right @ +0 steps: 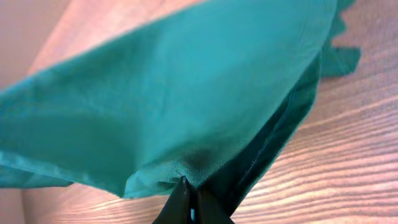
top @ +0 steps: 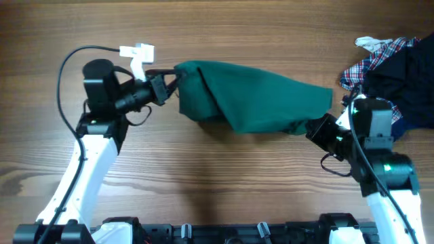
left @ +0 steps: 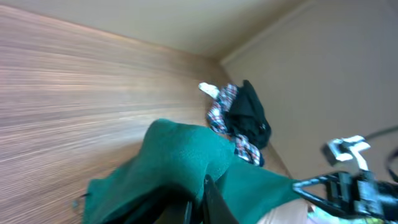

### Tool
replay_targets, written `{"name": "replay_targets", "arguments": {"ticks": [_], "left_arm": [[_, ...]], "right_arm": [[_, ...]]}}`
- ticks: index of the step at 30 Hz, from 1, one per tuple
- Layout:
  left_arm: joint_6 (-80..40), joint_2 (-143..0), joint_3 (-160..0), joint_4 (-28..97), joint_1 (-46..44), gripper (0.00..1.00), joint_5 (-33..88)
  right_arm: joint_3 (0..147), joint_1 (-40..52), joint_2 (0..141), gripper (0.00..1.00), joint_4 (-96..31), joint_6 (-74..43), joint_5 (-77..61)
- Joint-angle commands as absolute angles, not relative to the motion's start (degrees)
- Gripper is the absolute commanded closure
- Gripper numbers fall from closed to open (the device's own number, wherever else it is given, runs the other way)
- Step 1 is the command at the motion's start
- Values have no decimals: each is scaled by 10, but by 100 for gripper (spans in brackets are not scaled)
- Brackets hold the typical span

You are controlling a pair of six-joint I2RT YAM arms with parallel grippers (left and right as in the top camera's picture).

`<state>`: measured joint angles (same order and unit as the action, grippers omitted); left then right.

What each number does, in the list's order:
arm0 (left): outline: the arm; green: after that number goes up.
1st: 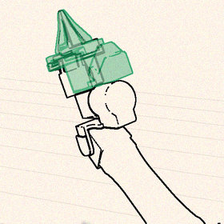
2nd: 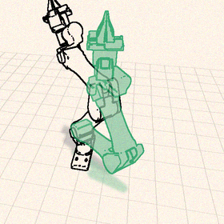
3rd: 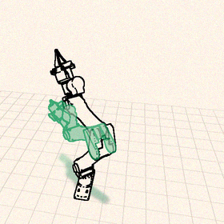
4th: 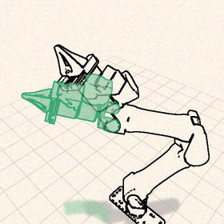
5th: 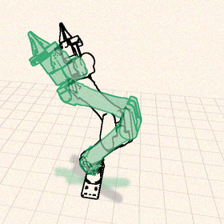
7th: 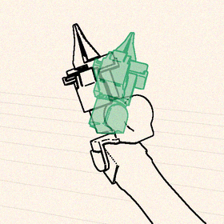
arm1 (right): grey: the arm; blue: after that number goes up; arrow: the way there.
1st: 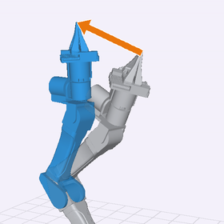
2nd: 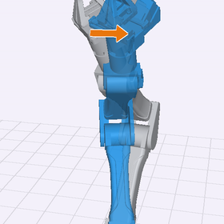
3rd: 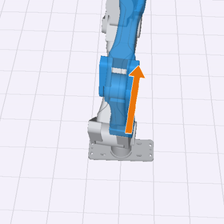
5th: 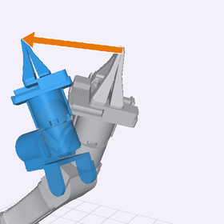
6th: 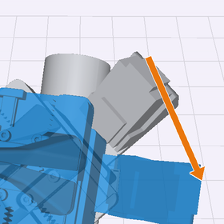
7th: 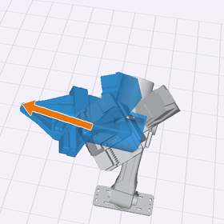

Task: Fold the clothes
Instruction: 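Lift the bag with both grippers and stretch its opening apart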

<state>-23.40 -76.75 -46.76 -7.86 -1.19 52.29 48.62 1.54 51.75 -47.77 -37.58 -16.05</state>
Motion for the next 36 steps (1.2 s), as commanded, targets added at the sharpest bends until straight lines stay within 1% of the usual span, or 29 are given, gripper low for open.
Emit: {"name": "replay_targets", "arguments": {"ticks": [1,5,9,11,13,18,21,26,31,36], "left_arm": [[-200,-756,-469,-48,18,96,529],[-141,-749,-469,7,20,96,518],[-92,-692,-469,83,20,96,445],[-91,-653,-469,116,20,96,401],[-66,-616,-469,146,20,96,382],[-63,-558,-469,175,20,96,375],[-62,-524,-469,192,20,96,343],[-62,-481,-469,217,20,96,344],[-62,-394,-469,225,20,96,339],[-46,-351,-501,277,20,96,322]], "right_arm": [[508,14,473,96,-500,-376,-121],[510,14,447,96,-521,-375,-88],[551,14,448,96,-528,-374,-52],[586,14,448,96,-544,-361,-27],[602,14,448,96,-549,-357,-25],[604,14,448,96,-529,-360,-24],[617,14,448,96,-516,-360,-23],[636,14,448,96,-502,-361,-23],[686,14,448,96,-503,-357,-13],[726,14,448,96,-505,-338,-10]]}}
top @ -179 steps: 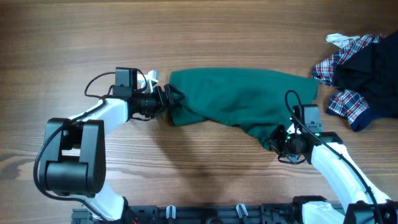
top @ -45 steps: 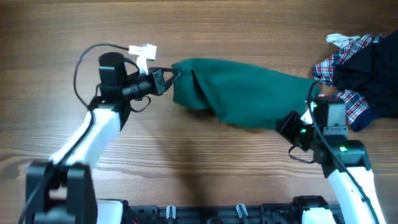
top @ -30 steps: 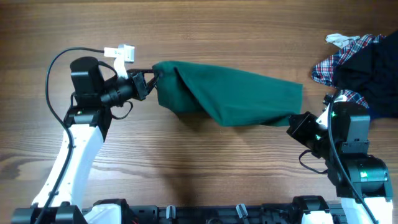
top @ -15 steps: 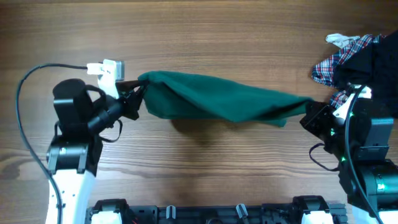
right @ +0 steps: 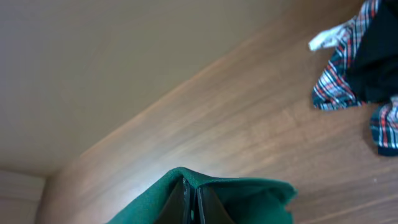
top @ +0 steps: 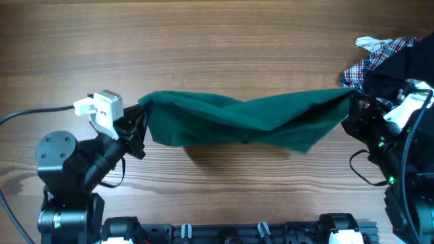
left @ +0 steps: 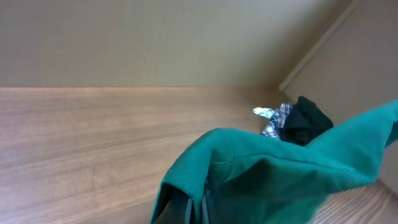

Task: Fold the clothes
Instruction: 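Lift the bag with both grippers and stretch its opening apart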

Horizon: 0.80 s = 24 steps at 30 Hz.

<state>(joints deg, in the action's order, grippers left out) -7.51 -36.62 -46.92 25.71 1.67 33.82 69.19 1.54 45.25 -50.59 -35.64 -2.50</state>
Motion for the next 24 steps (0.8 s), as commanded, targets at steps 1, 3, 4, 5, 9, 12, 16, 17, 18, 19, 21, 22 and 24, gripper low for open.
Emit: {"name": "replay_targets", "arguments": {"ticks": [1,3,4,5,9,12,16,17,18,19,21,22,24], "left_arm": [[-37,-350,-522,303,20,96,313],[-27,-349,-557,340,20,96,298],[-12,-349,-582,363,20,96,298],[-5,-349,-594,372,20,96,299],[24,-349,-663,425,20,96,294],[28,-349,-714,475,20,96,275],[28,-349,-766,516,20,96,269],[28,-349,-790,536,20,96,245],[28,-349,-807,552,20,96,223],[28,-349,-820,564,20,96,208],[28,-349,-836,582,20,96,205],[28,-349,-836,582,20,96,205],[28,-349,-840,582,20,96,205]], "right_arm": [[744,14,448,96,-510,-335,-10],[774,14,448,96,-524,-335,-11],[794,14,448,96,-535,-334,-11],[803,14,448,96,-538,-330,-11],[848,14,448,96,-562,-330,-11],[884,14,448,96,-590,-330,-15],[922,14,449,96,-622,-329,-15],[950,14,453,96,-642,-328,-17],[966,14,457,96,-651,-324,-17],[987,14,463,96,-659,-317,-17],[1005,14,473,96,-661,-315,-17],[1015,14,479,96,-662,-315,-17],[1039,14,493,96,-670,-312,-17]]}}
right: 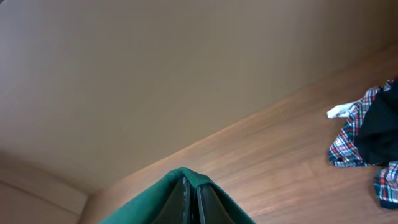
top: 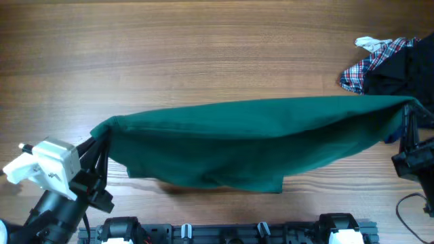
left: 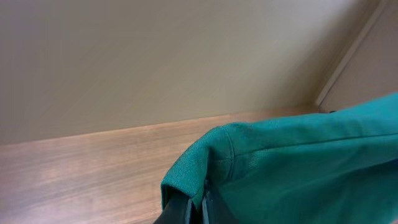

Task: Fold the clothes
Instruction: 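Lift the bag with both grippers and stretch its opening apart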

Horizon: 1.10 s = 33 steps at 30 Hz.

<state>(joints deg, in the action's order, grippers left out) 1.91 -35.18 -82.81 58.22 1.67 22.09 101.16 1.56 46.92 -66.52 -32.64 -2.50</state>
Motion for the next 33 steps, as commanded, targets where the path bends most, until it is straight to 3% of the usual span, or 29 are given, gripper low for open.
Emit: {"name": "replay_targets", "arguments": {"ticks": [1,12,21,26,33], "left_arm": [[28,-349,-845,582,20,96,205],[28,-349,-978,634,20,96,218],[37,-366,-983,639,20,96,202],[37,-452,-983,655,20,96,194],[43,-696,-983,605,20,96,170]], "right_arm": [[1055,14,499,95,-674,-305,-17],[1161,14,515,96,-732,-296,-12],[1181,14,551,96,-758,-287,16],[1181,14,619,96,-759,-285,22],[1181,14,760,96,-714,-285,22]]}}
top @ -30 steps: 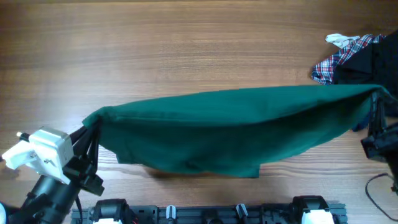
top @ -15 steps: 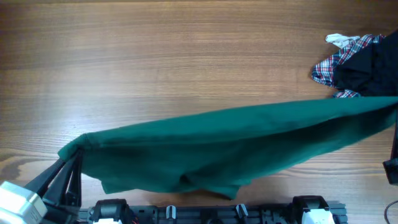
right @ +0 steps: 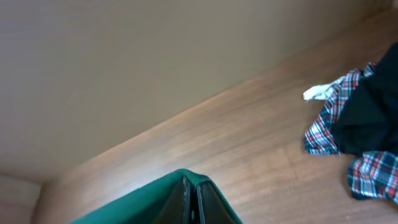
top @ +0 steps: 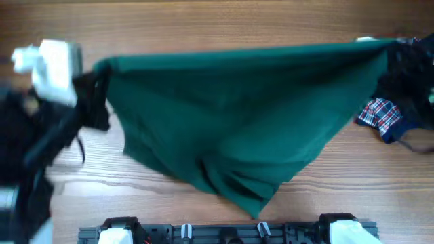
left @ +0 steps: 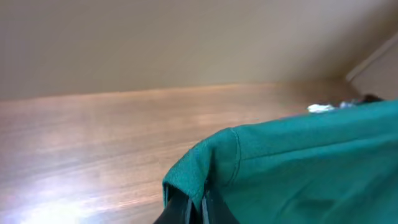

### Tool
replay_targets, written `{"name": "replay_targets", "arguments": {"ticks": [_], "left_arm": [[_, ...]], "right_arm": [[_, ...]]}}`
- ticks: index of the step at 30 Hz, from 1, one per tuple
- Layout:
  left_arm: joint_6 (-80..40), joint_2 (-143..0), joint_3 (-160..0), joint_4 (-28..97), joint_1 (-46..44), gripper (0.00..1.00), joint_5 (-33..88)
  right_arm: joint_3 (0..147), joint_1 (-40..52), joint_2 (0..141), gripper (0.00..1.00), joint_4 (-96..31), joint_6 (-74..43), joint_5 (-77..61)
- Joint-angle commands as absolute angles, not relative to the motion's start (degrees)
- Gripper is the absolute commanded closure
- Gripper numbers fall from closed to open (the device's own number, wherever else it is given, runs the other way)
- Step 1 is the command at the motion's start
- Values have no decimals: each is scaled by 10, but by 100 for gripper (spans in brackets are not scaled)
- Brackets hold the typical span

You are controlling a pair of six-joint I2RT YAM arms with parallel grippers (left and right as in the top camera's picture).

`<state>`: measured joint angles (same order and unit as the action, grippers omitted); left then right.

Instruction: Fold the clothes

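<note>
A dark green garment (top: 230,115) hangs stretched wide in the air, close under the overhead camera. Its top edge runs straight from left to right and its lower part sags to a point near the front edge. My left gripper (top: 100,71) is shut on the garment's left corner, and in the left wrist view the gripper (left: 198,206) pinches a folded green hem (left: 211,155). My right gripper (right: 190,199) is shut on the right corner (right: 205,186). In the overhead view that corner (top: 386,46) covers the right gripper.
A pile of other clothes lies at the table's right end: a plaid shirt (top: 377,112), dark cloth (right: 367,106) and a white piece (right: 320,92). Bare wooden table (top: 88,176) shows around and under the hanging garment. My left arm's white camera block (top: 51,59) is at far left.
Both grippers, still shut on the corners, have moved toward the far side of the table and higher. The garment now looks larger from overhead and hangs in a deeper sheet.
The garment was bunched low between the two grippers, each shut on an end. Then it was pulled out into a long band, then stretched wider near the front edge. Now it hangs spread, high and farther back.
</note>
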<state>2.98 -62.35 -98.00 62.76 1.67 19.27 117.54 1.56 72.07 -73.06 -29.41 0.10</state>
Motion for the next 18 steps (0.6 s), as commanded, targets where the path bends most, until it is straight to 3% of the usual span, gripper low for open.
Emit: {"name": "replay_targets", "arguments": {"ticks": [1,15,18], "left_arm": [[43,-726,-983,591,20,96,169],[43,-1061,-983,338,21,96,74],[43,-1105,-983,307,21,87,74]], "right_arm": [[1180,14,778,96,-704,-285,22],[1180,25,1075,96,-505,-270,0],[1179,44,1125,96,-480,-270,0]]}}
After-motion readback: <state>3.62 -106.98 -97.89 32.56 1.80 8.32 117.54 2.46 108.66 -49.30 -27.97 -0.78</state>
